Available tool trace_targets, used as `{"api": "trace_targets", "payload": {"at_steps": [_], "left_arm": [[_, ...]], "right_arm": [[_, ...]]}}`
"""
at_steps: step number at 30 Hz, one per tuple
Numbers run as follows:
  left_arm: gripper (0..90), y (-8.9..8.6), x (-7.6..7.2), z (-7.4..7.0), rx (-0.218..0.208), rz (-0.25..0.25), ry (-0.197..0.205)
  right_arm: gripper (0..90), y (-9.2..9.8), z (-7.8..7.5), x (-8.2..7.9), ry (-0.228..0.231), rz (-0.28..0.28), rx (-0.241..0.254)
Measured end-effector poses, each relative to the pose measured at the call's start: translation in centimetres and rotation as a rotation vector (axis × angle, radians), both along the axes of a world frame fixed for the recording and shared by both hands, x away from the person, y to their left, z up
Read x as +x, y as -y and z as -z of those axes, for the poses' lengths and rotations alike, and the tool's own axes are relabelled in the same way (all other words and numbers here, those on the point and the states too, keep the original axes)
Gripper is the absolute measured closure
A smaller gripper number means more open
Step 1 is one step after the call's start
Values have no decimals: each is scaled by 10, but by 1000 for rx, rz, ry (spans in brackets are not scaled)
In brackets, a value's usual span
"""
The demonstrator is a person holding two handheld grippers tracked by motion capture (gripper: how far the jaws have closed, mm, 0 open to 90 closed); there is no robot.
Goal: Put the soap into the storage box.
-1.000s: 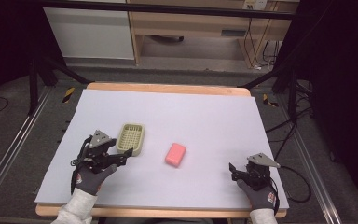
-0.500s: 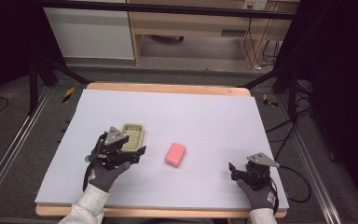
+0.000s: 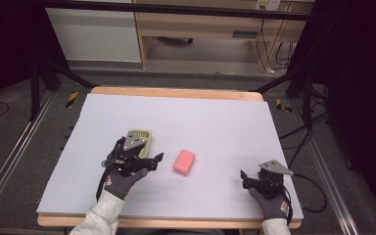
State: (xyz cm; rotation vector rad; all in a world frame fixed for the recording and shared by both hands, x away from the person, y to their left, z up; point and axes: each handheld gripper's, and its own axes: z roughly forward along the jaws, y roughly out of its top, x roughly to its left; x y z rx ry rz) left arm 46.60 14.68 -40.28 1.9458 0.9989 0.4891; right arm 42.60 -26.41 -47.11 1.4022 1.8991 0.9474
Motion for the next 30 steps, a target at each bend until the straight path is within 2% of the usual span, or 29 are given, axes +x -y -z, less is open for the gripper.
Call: {"api": "trace_targets", "payload": {"at_steps": [9,30], "left_arm": [[219,17,4,2,14,18,-2],[209,43,15,15,58,29,-21]], "right_arm": [[122,0,0,0,0,0,1],[122,-2,1,2,-3,-1,4]]}}
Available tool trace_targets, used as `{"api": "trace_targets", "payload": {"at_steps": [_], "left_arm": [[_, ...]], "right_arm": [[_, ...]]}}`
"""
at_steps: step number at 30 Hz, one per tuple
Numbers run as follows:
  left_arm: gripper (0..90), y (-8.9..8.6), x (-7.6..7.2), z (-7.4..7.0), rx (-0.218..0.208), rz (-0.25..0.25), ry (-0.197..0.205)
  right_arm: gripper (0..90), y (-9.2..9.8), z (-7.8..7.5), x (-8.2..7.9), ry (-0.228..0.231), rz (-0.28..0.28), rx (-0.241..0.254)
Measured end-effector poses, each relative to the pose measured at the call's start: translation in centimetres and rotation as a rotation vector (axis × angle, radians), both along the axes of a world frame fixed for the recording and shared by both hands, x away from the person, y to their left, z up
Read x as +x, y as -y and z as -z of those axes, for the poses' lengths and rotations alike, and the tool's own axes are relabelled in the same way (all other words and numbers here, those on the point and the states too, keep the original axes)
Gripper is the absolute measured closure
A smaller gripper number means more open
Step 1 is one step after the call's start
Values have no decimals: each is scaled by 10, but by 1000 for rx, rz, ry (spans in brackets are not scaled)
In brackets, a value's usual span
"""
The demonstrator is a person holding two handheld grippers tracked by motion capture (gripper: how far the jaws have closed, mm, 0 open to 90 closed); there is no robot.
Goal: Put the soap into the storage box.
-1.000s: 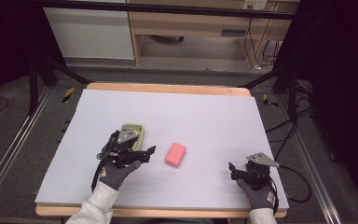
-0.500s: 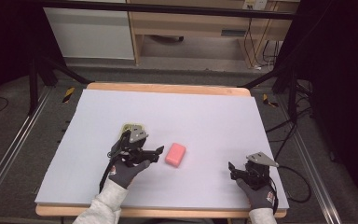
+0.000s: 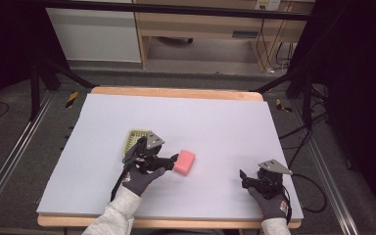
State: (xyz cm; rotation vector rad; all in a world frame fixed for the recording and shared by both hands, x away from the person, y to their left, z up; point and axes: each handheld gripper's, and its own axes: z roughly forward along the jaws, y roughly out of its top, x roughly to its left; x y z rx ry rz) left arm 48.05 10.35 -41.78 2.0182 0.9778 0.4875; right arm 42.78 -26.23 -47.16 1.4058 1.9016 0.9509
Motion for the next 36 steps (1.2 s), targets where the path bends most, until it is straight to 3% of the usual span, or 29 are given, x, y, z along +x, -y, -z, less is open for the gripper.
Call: {"api": "trace_targets", "payload": {"at_steps": [12,36], "left_arm": [[210,21,4,12,42,22,-16],[217,49,15,34,59,56,-74]], "right_arm": [[122,-1,0,0,-2,-3,1],[122,-1,1,1,-12,-10,5]]}}
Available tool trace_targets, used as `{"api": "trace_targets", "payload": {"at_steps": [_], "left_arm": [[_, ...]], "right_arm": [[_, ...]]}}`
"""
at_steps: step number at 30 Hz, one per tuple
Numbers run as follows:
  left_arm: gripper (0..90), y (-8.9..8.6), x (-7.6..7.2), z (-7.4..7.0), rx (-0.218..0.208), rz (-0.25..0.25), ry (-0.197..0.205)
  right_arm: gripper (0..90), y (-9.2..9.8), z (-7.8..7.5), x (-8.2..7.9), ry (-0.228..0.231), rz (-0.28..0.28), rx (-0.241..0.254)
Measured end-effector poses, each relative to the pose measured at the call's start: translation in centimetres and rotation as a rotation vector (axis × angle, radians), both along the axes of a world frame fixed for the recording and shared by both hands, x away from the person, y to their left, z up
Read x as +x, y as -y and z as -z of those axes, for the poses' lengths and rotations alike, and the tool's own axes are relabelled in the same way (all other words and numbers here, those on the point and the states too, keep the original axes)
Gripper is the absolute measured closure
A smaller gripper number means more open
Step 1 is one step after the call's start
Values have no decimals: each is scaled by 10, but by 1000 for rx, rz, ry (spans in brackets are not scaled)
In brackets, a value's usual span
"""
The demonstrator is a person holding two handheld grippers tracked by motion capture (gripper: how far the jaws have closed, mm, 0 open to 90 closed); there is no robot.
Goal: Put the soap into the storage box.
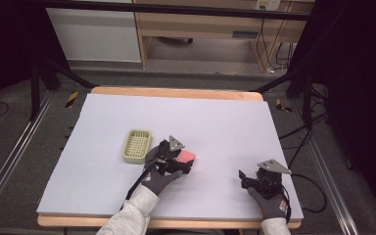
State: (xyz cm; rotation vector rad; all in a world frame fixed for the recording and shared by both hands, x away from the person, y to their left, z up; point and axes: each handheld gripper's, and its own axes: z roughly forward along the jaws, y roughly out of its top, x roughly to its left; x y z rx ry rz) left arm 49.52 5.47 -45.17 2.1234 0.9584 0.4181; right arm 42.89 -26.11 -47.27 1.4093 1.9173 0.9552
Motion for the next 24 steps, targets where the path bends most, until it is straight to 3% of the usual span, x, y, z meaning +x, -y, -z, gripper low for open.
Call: {"api": "trace_targets", "payload": {"at_steps": [15,24], "left_arm": [[226,10,8,14,42,5,-54],[284,12,8,18,57,-3,-73]], "right_arm": [[122,1,0,0,-4,-2,2],[122,0,1,0,-5,0,0]]}}
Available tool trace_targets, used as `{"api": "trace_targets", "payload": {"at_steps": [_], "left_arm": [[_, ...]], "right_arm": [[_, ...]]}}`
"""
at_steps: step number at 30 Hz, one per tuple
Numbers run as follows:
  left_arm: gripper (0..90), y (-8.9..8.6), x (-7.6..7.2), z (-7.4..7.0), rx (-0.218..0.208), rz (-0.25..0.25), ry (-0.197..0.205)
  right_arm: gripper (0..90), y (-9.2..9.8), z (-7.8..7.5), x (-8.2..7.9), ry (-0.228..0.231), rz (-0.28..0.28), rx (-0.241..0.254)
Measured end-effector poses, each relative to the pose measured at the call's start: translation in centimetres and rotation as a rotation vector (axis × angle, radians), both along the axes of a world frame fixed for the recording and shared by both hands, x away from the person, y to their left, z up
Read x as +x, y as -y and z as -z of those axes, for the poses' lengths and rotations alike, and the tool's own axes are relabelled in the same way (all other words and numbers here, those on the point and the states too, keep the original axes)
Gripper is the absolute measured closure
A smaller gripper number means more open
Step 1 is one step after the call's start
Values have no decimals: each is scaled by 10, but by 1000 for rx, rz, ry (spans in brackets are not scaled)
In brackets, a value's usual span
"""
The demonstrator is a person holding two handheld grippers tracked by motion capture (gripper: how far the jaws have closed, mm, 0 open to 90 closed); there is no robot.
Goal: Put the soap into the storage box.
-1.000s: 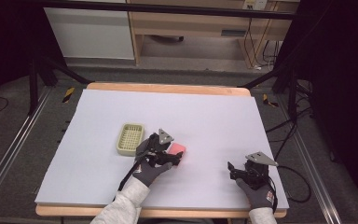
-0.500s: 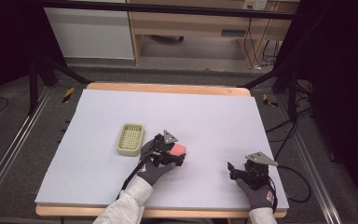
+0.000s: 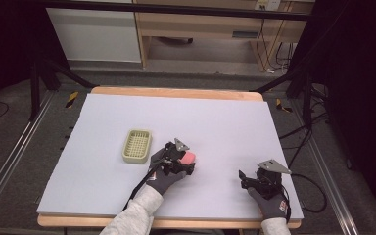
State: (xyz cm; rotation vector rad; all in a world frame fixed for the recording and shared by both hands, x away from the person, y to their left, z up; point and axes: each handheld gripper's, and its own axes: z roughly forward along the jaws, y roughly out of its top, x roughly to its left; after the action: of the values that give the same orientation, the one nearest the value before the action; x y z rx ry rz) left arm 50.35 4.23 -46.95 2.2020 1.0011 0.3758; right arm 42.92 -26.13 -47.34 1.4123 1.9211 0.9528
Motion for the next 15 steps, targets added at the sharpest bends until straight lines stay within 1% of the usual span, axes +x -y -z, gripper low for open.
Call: {"api": "trace_targets", "payload": {"at_steps": [1,4,9,10,15], "left_arm": [[289,0,0,0,-7,-2,-8],[302,0,1,1,-10,-4,-13],[343,-1,2,2,-7,6,-29],[348,0,2,3,-1,9,-34],[365,0,2,3,4,15,-34]], "right_arm": [[122,0,0,0,0,0,0],[123,0,0,0,-2,0,2],[123,0,0,0,-1,0,1],[123,0,0,0,-2,0,0],[123,0,0,0,-2,1,-4]]}}
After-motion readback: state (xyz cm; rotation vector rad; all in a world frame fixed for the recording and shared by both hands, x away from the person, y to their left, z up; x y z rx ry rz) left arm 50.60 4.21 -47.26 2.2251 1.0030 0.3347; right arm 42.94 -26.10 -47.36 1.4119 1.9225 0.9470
